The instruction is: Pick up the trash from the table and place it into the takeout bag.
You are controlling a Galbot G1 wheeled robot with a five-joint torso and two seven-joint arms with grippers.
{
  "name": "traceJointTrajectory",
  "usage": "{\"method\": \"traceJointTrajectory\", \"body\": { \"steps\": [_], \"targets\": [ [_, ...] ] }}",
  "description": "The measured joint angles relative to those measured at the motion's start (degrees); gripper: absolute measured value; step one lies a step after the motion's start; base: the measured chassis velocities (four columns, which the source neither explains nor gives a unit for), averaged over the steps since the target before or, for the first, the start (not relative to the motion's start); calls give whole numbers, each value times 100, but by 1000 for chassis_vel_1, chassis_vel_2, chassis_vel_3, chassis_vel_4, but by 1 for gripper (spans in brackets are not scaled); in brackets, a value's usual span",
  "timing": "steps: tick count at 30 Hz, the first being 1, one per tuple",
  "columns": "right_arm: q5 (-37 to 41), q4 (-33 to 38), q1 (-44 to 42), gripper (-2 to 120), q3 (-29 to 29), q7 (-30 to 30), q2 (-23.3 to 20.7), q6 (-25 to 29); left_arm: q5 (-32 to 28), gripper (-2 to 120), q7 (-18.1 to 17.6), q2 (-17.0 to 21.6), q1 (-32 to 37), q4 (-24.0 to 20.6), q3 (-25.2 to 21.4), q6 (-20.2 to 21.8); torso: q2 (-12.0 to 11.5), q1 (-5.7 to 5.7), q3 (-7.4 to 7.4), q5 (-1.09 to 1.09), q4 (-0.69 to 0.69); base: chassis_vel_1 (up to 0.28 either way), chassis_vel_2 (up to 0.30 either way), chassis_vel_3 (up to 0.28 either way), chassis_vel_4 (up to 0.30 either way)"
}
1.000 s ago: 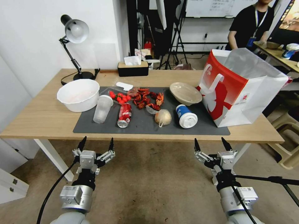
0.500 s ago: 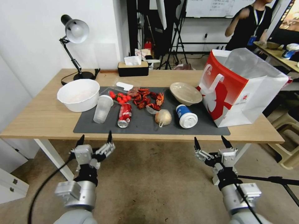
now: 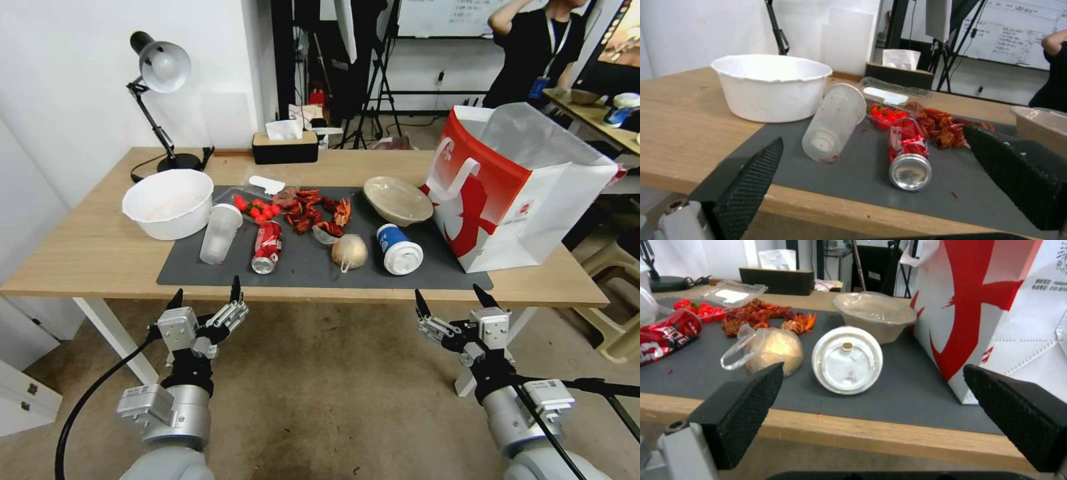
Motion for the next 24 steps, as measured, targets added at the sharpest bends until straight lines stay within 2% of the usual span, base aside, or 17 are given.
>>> {"method": "traceJointTrajectory", "body": {
  "steps": [12,19,22,24],
  "targets": [
    [-2,-171,87,100,-4,11,-38,45,35,100,23,33,2,72,-31,-68,0,-1,0,0,-1,0,0,0,0],
    [261,-463,639,100,-11,10,-170,242,21,100,29,139,-59,164,-34,-82,0,-1,0,1,2,0,0,0,0],
    [544,-607,968,100,47,-20,-189,320,-17,100,37,297,-141,300,67,-53,0,-1,0,-2,-5,0,0,0,0],
    [629,-729,1189,100,21,-43,-242,347,-28,100,37,312,-121,322,58,-69,0,-1,0,-1,-1,0,0,0,0]
  ]
}}
